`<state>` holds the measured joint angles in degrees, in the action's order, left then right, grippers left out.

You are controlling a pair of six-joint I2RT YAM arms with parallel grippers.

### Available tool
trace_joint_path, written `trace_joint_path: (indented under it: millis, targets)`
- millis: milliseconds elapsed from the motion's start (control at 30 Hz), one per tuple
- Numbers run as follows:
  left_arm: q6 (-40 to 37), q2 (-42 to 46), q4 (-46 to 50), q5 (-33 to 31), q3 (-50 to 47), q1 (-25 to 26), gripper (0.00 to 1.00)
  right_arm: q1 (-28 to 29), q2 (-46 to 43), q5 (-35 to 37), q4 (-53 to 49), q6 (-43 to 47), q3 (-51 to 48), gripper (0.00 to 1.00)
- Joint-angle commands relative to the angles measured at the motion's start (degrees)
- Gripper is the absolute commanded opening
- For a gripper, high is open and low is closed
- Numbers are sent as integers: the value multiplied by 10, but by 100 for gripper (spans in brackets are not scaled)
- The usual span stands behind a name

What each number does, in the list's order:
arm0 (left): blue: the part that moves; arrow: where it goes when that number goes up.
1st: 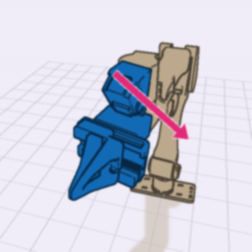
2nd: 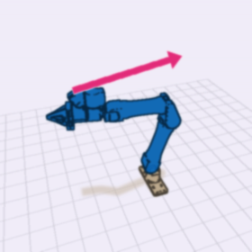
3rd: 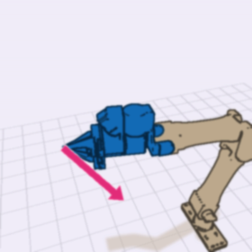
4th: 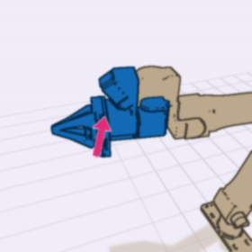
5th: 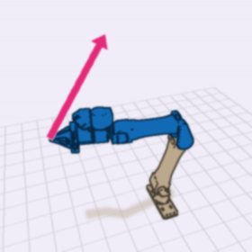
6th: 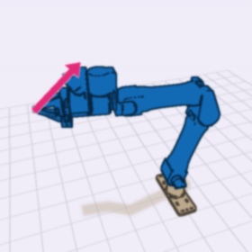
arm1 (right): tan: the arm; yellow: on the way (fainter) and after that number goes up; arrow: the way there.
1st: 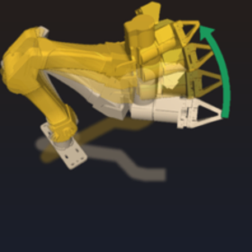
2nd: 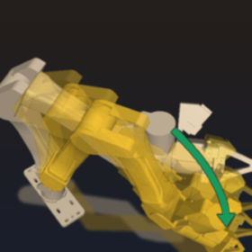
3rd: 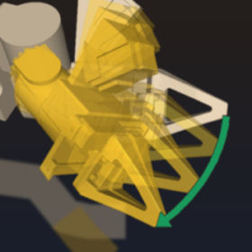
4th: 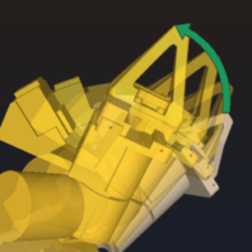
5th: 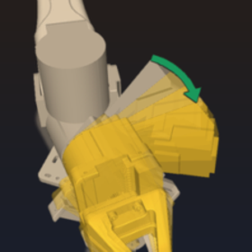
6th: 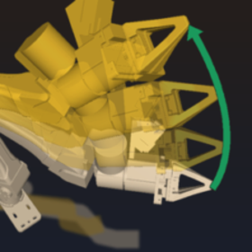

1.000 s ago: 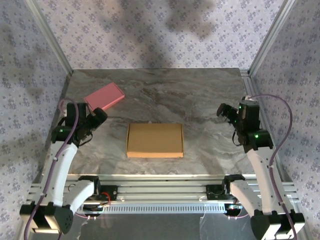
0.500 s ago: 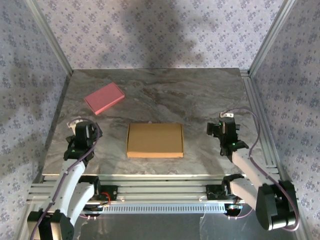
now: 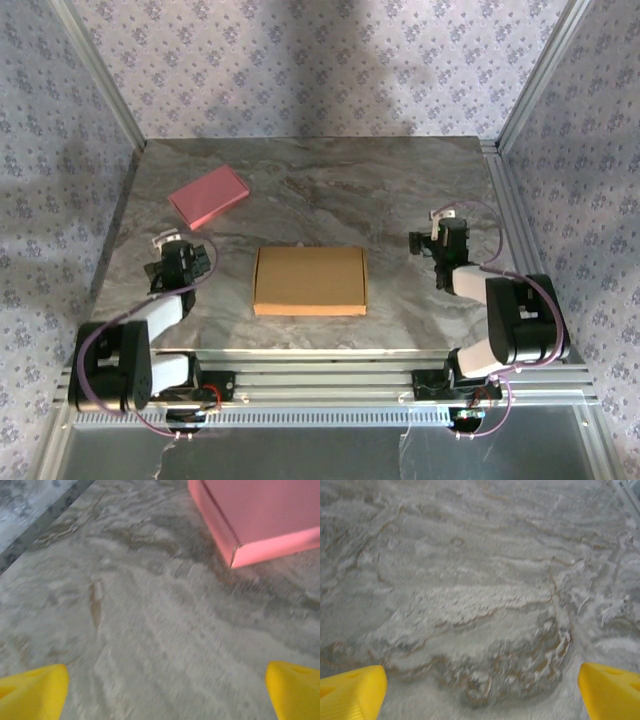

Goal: Fold the paper box

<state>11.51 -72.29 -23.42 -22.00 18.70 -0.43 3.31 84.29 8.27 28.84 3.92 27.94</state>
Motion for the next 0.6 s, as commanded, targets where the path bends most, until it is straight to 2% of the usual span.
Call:
trace_joint_path:
  millis: [0, 67, 100, 133, 200, 233, 267, 333, 567]
  targets:
    - [-33, -61, -157, 44, 37, -13, 100, -35, 7, -50, 83, -9, -13, 99]
    - [-29, -104, -222, 47, 31, -18, 100, -43, 5, -63, 122, -13, -36, 100]
    - [-36, -98, -196, 62, 37, -13, 100, -42, 5, -65, 132, -12, -42, 100]
    - [-48, -105, -217, 74, 32, -7, 100, -43, 7, -67, 139, -12, -47, 100]
    - [-62, -133, -293, 92, 3, -2, 100, -44, 26, -68, 171, -13, -54, 100]
    - [-62, -162, -365, 85, -14, -1, 100, -48, 28, -65, 171, -19, -55, 100]
    - [-60, -164, -369, 86, -16, -4, 100, -52, 27, -69, 164, -22, -52, 100]
    - [-61, -148, -265, 95, 24, -3, 100, -52, 27, -69, 163, -22, -51, 100]
    - [-71, -157, -264, 93, 34, 4, 100, -51, 28, -68, 166, -22, -52, 100]
